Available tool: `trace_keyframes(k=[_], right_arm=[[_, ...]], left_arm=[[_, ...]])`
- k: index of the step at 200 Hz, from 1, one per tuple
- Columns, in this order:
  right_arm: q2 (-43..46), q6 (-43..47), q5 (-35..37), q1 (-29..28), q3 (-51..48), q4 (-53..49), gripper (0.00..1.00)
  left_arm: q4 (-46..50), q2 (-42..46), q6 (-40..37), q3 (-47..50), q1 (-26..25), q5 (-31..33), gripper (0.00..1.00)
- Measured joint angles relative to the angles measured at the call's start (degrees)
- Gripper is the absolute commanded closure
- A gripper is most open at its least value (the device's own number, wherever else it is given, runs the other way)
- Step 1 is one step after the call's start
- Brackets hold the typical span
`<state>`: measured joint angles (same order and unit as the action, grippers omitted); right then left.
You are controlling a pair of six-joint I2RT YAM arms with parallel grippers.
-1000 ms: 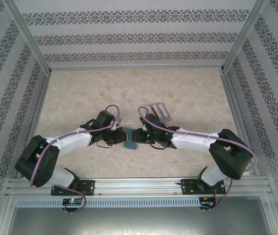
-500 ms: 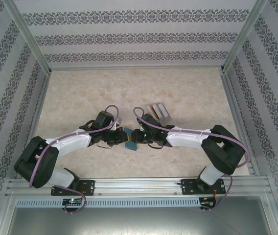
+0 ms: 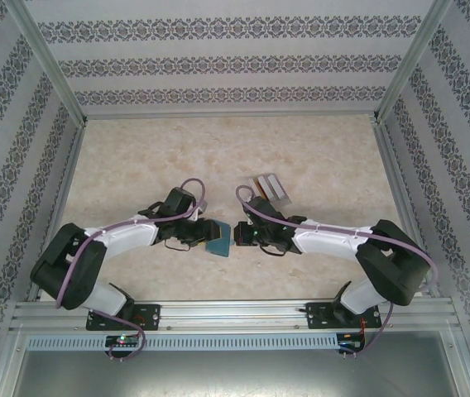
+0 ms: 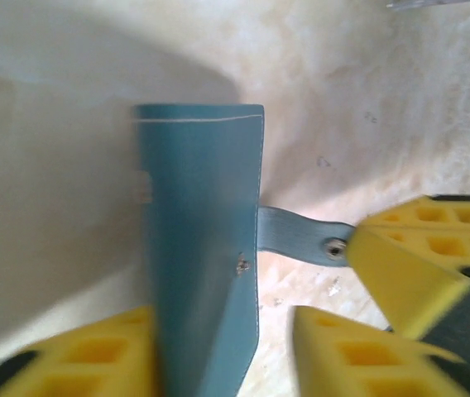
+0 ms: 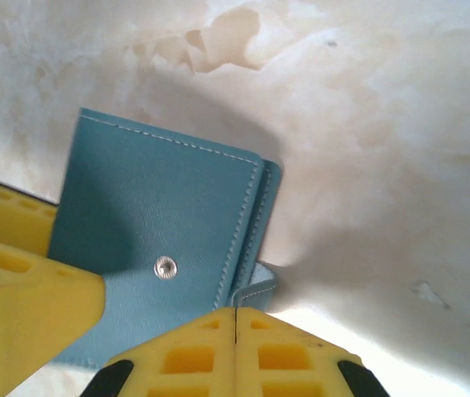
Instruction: Put the credit cards into the card holder
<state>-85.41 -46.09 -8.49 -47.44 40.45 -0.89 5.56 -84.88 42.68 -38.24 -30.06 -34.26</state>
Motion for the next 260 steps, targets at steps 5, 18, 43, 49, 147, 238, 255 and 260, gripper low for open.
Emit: trace_keyframes(k=[5, 18, 43, 49, 147, 238, 255, 260], right_arm=[[0.4, 0.0, 0.1, 0.1, -0.2, -0.1, 1.0], [1.4, 0.0, 0.1, 0.1, -0.6, -0.3, 1.0], [3.4, 0.0, 0.1, 0.1, -1.2, -0.3, 1.0], [4.0, 0.0, 0.1, 0.1, -1.2, -0.4, 1.0], [9.5, 4.1, -2.9, 0.1, -1.2, 1.7, 1.0], [9.5, 8.5, -4.9, 0.1, -0.7, 6.6, 1.0], [9.3, 9.0, -4.9, 0.1, -0.2, 6.7, 1.0], [9.2, 9.1, -4.9, 0.1, 0.0, 6.7, 1.0]], left_arm=[[0.2, -0.6, -0.2, -0.3, 0.0, 0.0, 0.44], [0.8, -1.7, -1.0, -1.0, 0.0, 0.1, 0.38], [2.8, -3.6, -3.0, -3.6, 0.0, 0.3, 0.2], [3.1, -3.7, -3.4, -4.1, 0.0, 0.4, 0.18], [1.2, -3.6, -1.4, -3.9, 6.1, -5.0, 0.18], [1.2, -3.6, -1.6, -3.9, 6.1, -6.5, 0.3], [1.3, -4.1, -1.8, -4.5, 6.2, -6.5, 0.45], [1.3, -4.4, -2.0, -4.7, 6.2, -6.4, 0.49]])
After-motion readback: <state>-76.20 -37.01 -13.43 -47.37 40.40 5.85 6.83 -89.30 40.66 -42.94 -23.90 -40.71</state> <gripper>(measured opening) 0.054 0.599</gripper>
